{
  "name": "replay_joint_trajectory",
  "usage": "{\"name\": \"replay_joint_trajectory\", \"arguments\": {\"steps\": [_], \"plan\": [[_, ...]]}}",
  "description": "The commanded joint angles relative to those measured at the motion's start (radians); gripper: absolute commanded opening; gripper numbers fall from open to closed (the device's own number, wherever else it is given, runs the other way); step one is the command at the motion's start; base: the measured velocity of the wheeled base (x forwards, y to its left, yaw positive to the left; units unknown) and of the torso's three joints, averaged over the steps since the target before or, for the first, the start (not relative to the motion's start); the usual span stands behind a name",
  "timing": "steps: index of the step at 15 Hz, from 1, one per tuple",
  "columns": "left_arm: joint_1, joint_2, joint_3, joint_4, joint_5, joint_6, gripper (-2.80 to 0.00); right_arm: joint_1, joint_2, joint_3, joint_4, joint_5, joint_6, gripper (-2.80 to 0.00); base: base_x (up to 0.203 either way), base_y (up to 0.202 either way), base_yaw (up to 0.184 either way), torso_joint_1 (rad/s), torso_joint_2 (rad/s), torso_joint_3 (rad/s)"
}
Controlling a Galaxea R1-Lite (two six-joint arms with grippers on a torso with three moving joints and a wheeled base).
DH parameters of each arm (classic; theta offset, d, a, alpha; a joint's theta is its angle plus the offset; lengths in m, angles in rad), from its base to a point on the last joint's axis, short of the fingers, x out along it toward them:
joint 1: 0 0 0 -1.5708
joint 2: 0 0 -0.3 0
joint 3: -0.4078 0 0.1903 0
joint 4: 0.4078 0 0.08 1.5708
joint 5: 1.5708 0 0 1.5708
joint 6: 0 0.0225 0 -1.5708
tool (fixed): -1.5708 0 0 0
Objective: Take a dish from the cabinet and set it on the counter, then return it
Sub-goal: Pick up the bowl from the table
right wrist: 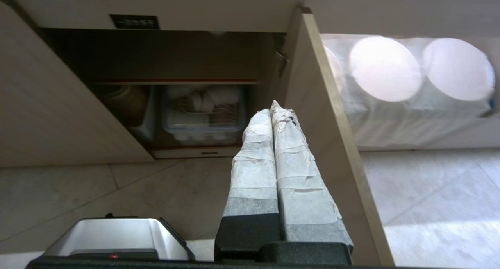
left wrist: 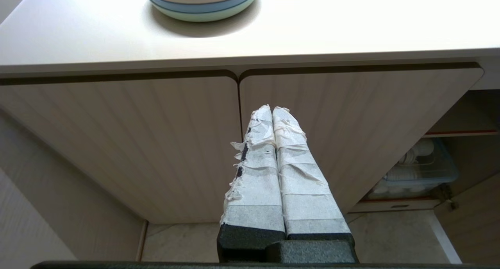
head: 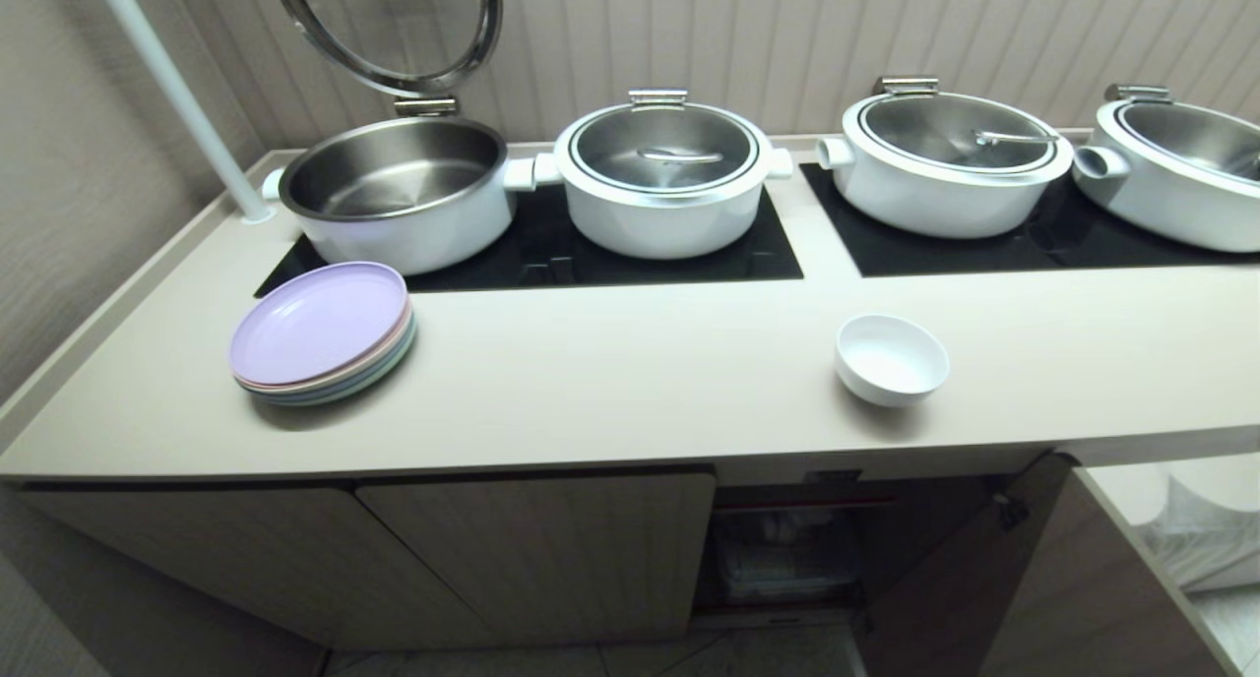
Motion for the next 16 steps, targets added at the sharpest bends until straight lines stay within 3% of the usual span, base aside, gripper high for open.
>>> {"name": "replay_joint_trajectory", "arguments": {"steps": [1,8,16], "plan": [[0.000,0.000,0.000,0.000,0.000,0.000,-2.80,0.015,-0.032,-0.001,0.007,0.010,0.007,-2.80,0.000,0.000,0.000,0.000,0.00,0.000],[0.000,0.000,0.000,0.000,0.000,0.000,-2.80,0.037,-0.267,0.000,0.065,0.038,0.011,-2.80,0.000,0.000,0.000,0.000,0.00,0.000],[0.000,0.000,0.000,0.000,0.000,0.000,-2.80,0.040,-0.273,0.000,0.069,0.037,0.010,-2.80,0.000,0.000,0.000,0.000,0.00,0.000]]}}
